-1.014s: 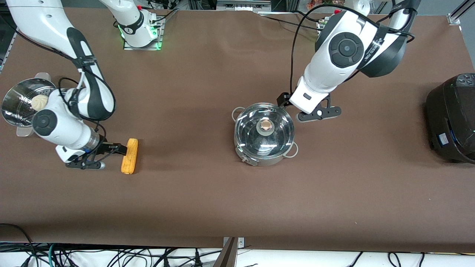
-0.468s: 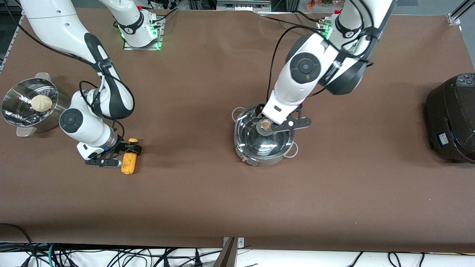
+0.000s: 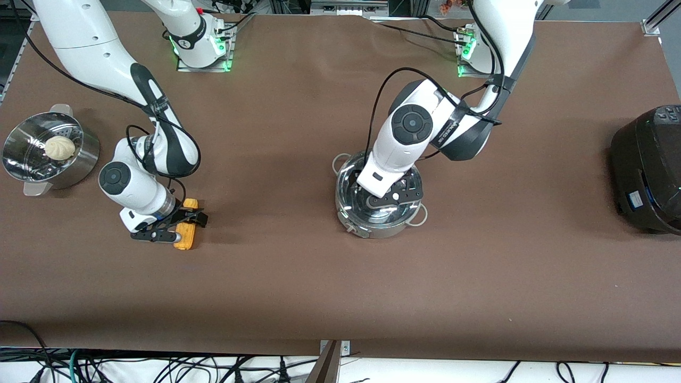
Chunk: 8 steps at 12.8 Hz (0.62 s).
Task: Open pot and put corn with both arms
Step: 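Grasp the corn with the right gripper while the left gripper grasps the lid knob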
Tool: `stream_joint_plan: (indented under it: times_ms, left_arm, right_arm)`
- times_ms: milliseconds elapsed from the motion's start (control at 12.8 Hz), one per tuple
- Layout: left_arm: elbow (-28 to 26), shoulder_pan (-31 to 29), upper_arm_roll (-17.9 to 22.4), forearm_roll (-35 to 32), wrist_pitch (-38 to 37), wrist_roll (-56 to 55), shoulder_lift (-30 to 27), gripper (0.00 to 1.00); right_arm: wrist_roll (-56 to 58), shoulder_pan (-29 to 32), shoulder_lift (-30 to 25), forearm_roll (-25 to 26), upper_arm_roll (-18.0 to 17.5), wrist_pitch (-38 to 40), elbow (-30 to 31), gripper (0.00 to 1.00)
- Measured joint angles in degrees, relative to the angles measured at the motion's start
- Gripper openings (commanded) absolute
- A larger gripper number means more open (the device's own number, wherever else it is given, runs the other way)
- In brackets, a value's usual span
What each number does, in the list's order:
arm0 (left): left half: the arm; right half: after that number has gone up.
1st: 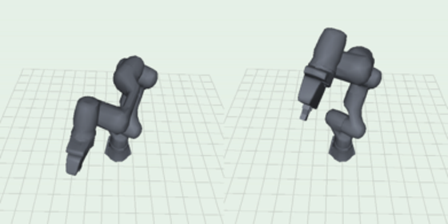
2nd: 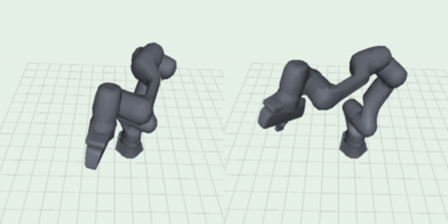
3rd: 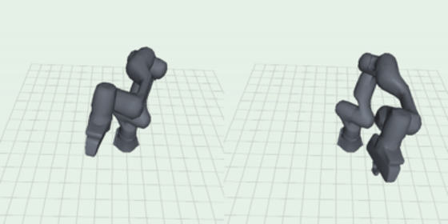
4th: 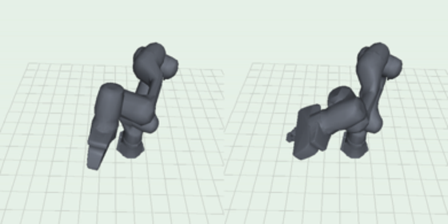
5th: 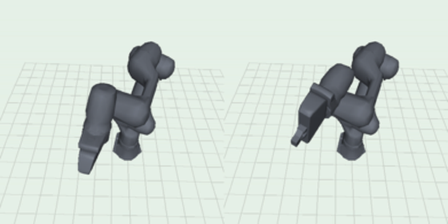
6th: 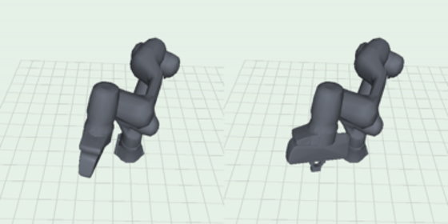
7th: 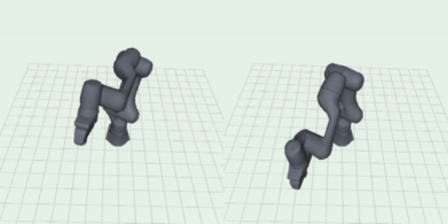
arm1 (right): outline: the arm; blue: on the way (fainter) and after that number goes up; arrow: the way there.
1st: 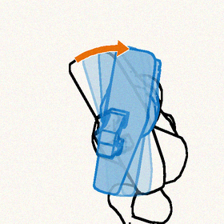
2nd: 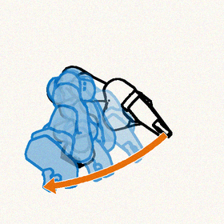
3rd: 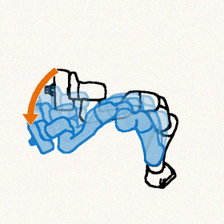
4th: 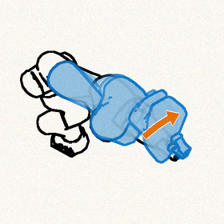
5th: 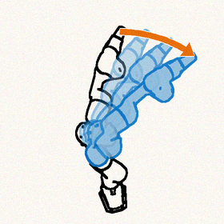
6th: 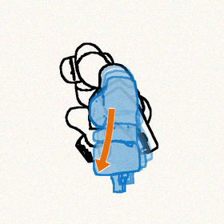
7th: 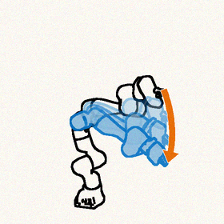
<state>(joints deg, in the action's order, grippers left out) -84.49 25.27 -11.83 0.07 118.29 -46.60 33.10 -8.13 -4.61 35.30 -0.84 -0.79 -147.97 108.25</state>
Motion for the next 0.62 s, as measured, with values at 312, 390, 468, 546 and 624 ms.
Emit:
stream_joint_plan:
  times_ms: [312,390,468,546,624]
  left_arm:
    - [0.5,0.0,0.0,-1.9,0.1,0.0,0.1,0.97]
    - [0.5,0.0,0.0,-1.9,0.1,0.0,0.1,0.97]
    - [0.5,0.0,0.0,-1.9,0.0,0.0,0.1,0.97]
    - [0.5,0.0,0.0,-1.9,-0.2,0.0,0.1,0.98]
    - [0.4,0.0,-0.1,-1.9,-0.4,0.0,0.1,0.98]
  right_arm:
    - [0.0,0.0,0.0,0.0,0.0,0.0,0.0,0.0]
    - [0.1,0.0,0.0,0.0,0.0,0.0,0.0,0.0]
    - [0.1,0.0,0.0,0.0,0.0,0.0,0.0,0.0]
    - [0.1,0.0,0.0,0.0,0.0,0.0,0.0,0.0]
    - [0.1,0.0,0.0,0.0,0.0,0.0,0.0,0.0]
